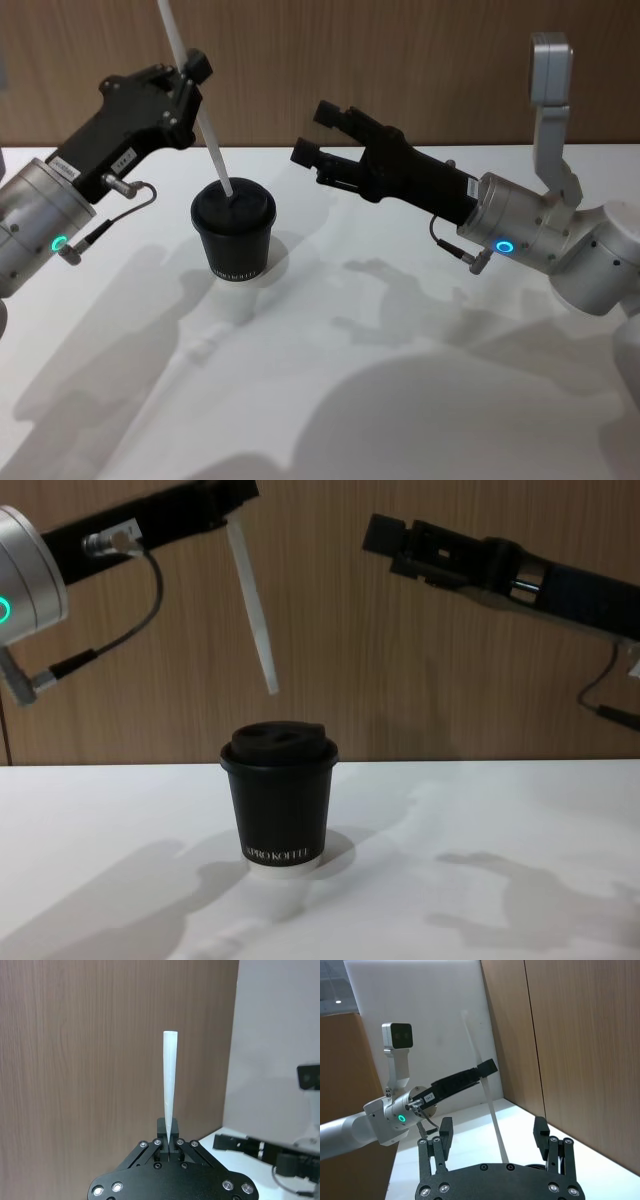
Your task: Pick up the straw with one hand, pass it to the other hand, and insert it into the cup.
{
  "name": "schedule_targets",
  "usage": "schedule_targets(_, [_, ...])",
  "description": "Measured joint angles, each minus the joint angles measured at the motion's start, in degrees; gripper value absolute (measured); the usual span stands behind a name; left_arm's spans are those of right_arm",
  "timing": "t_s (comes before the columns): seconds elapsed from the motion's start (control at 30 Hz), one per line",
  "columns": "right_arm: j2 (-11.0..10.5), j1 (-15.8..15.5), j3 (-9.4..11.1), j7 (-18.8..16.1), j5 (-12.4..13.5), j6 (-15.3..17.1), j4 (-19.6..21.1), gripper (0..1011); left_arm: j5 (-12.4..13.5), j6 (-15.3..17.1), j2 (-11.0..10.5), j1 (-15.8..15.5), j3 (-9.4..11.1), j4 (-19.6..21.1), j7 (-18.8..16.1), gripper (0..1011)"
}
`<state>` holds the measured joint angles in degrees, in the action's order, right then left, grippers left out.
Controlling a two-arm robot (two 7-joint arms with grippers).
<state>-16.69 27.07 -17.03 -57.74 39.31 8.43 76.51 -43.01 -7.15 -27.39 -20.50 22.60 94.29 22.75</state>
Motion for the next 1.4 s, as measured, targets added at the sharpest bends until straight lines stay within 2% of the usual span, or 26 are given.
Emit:
schedule_targets(0.3, [0.0,0.0,0.0,0.0,0.0,0.0,0.0,1001,5.7,0.5,-0.5,-0.7,1.3,-0.5,-2.6,2])
schedule_targets(0.6, [0.0,0.0,0.0,0.0,0.0,0.0,0.0,1001,9.1,0.4,-0.3,-1.2,1.8,-1.6,-4.0,2])
schedule_targets(0.93, [0.0,0.0,0.0,0.0,0.0,0.0,0.0,1001,11.0,-0.6,0.7,-1.5,1.9,-2.9,-4.6,2])
schedule_targets(1.4, [0.0,0.0,0.0,0.0,0.0,0.0,0.0,1001,12.2,-1.8,2.4,-2.3,1.8,-5.3,-4.4,2])
